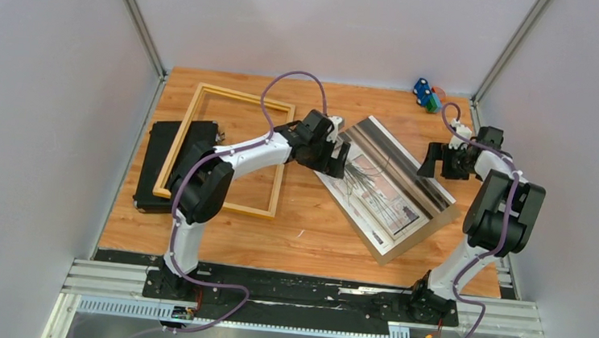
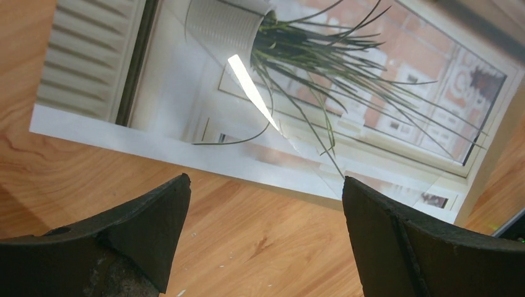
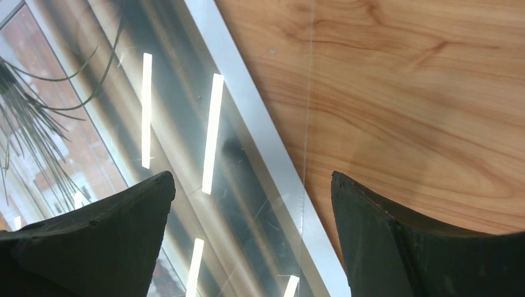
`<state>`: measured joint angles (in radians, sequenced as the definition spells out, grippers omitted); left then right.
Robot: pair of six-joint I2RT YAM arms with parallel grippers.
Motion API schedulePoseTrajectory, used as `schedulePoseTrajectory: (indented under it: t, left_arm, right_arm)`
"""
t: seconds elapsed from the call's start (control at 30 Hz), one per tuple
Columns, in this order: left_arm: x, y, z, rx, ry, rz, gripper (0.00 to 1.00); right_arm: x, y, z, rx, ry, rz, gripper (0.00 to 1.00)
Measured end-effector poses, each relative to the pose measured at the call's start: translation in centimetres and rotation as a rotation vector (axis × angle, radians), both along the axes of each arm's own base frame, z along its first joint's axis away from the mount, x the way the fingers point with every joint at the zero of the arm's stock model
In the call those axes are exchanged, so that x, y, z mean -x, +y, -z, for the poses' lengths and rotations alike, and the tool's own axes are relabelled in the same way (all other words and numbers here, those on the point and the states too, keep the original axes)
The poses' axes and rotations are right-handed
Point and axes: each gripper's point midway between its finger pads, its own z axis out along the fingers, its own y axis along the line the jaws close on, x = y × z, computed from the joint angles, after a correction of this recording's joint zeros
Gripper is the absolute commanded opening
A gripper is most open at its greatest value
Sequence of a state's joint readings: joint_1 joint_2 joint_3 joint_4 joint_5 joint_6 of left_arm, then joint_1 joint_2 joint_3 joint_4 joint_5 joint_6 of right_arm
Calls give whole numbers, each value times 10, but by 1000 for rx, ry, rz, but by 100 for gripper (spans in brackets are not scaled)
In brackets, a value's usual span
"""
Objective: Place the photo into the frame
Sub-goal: Move the photo frame item to the center of the board.
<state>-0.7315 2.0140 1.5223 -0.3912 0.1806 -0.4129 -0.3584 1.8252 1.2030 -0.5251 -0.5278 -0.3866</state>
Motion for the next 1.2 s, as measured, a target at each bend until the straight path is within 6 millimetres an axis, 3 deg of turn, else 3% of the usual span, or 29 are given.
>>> schedulePoseTrajectory:
  t: [0.3, 0.4, 0.67, 0.83, 1.2]
  left_arm:
    - [-22, -23, -36, 77, -59, 8, 100]
    - [-28, -30, -28, 90, -34, 13, 100]
    - [-26, -36, 26, 61, 89, 9, 100]
    - [-29, -42, 17, 101, 108, 5, 100]
    - [-24, -49, 22, 148, 172, 4, 100]
  right_arm:
    - [-23, -11, -10, 22, -43, 41, 94]
    - [-28, -13, -5, 14, -37, 49, 94]
    - [-31, -10, 8, -26, 1, 65, 94]
    - [-37, -8, 6, -53, -1, 69, 93]
    - [-42, -4, 9, -96, 20, 74, 93]
